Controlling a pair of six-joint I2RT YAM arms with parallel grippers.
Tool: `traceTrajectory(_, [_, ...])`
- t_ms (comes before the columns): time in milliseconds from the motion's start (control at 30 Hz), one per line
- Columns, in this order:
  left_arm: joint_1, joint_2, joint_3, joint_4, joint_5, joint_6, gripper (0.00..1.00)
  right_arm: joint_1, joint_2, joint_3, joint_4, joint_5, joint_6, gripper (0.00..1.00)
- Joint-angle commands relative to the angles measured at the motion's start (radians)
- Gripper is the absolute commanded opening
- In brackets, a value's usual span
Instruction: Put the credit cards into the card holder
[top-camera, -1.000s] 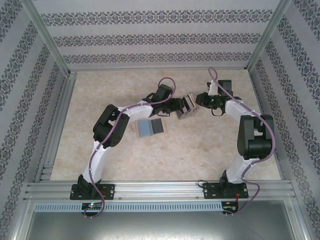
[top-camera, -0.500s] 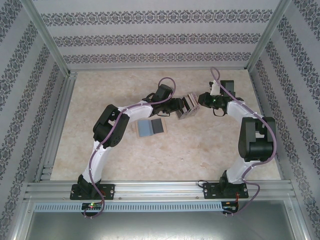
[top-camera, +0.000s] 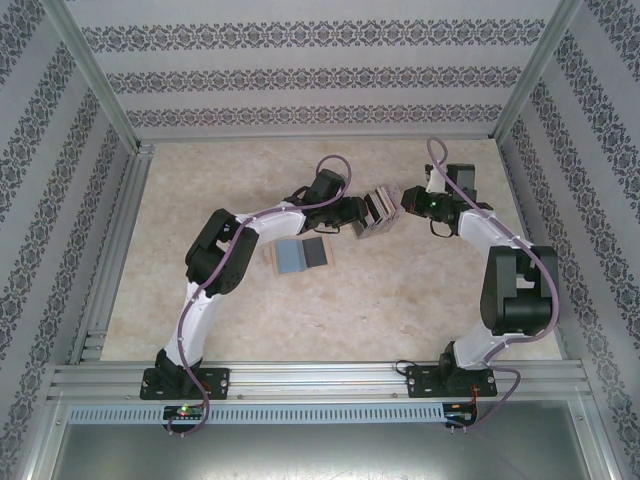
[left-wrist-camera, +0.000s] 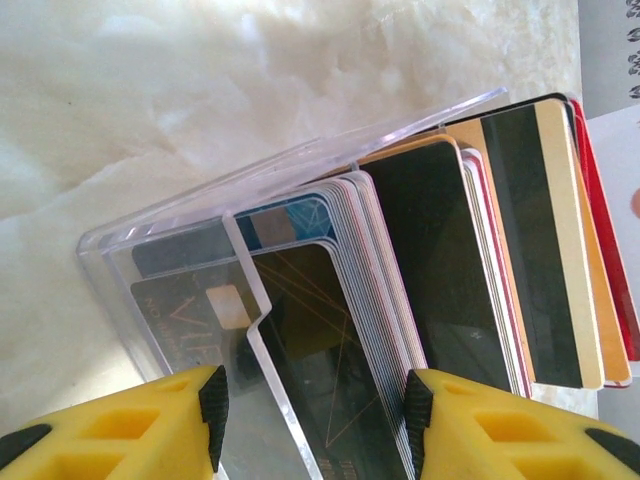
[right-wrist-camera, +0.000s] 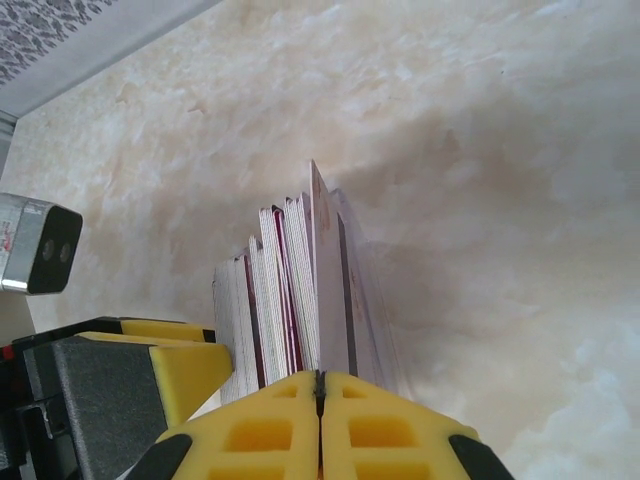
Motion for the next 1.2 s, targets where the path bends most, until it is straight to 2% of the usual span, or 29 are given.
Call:
traceTrajectory(0, [-0.013,-0.079,-0.021,-0.004,0.001,0.022,0.52,-0.004,-0.057,-0.028,0.06,0.011,0.011,0.09])
traceTrajectory(300, [-0.007,-0.155,-0.092,0.068,0.029,0.035,0.52,-0.006,-0.149,-0.096,0.118,0.056,0.013,0.09])
traceTrajectory(500, [0.001,-0.228,-0.156,0.11,0.055,0.072,0.52,-0.007,-0.205,-0.132,0.149,0.038,0.034,0.1])
traceTrajectory(767, [0.046,-0.302,-0.342,0.415,0.231,-0.014,0.52,-0.006,-0.213,-0.166,0.241,-0.142,0.164,0.1])
traceTrajectory(933, [0.068,-0.337,-0.454,0.627,0.323,-0.076,0.52,0.005,-0.196,-0.215,0.406,-0.283,0.325,0.11])
traceTrajectory(1033, [0.075,-0.343,-0.484,0.696,0.345,-0.102,0.52,0.028,-0.163,-0.229,0.492,-0.334,0.412,0.11])
traceTrajectory(1167, [0.076,-0.349,-0.485,0.705,0.341,-0.104,0.51,0.094,-0.125,-0.221,0.53,-0.362,0.443,0.12])
